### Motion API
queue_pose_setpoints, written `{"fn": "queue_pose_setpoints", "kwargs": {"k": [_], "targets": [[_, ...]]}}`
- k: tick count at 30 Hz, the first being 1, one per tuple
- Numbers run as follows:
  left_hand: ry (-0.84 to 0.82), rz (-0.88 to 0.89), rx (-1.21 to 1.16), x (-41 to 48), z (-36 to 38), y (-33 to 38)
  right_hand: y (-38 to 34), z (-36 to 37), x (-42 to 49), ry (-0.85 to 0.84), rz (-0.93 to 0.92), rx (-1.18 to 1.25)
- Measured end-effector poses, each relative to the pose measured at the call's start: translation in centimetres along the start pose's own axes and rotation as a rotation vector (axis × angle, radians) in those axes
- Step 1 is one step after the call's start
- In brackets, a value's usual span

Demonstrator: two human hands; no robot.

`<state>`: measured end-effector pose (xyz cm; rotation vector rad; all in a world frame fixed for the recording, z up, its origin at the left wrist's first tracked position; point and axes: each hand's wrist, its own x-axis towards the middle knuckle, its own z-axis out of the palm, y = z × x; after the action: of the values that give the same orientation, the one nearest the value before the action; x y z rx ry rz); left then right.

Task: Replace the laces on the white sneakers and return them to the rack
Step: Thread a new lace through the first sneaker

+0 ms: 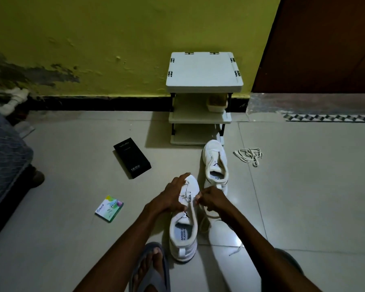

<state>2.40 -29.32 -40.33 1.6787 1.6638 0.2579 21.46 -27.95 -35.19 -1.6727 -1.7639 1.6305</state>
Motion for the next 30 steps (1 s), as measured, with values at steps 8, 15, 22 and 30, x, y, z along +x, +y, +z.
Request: {"fn": "queue_pose_setpoints", "kwargs": {"k": [8, 15, 22, 30], "targets": [[0.133, 0.073, -0.117, 1.4, 2.3, -2.9, -10.4, -5.3, -4.9, -0.099, -0.195, 0.504], [0.107, 0.013, -0.03, 0.2, 1.3, -0.3, -9.8, -4.3, -5.1, -0.191, -0.013, 0.808], [0.106, -0.047, -0.09, 0.2, 1.1, -0.9, -2.7, -4.0, -2.7, -0.125, 0.222, -0.049], [0.021, -0.086, -0.076, 0.4, -0.5, 0.1, 2.7, -0.2, -1.4, -0.579, 0.263, -0.844]]}}
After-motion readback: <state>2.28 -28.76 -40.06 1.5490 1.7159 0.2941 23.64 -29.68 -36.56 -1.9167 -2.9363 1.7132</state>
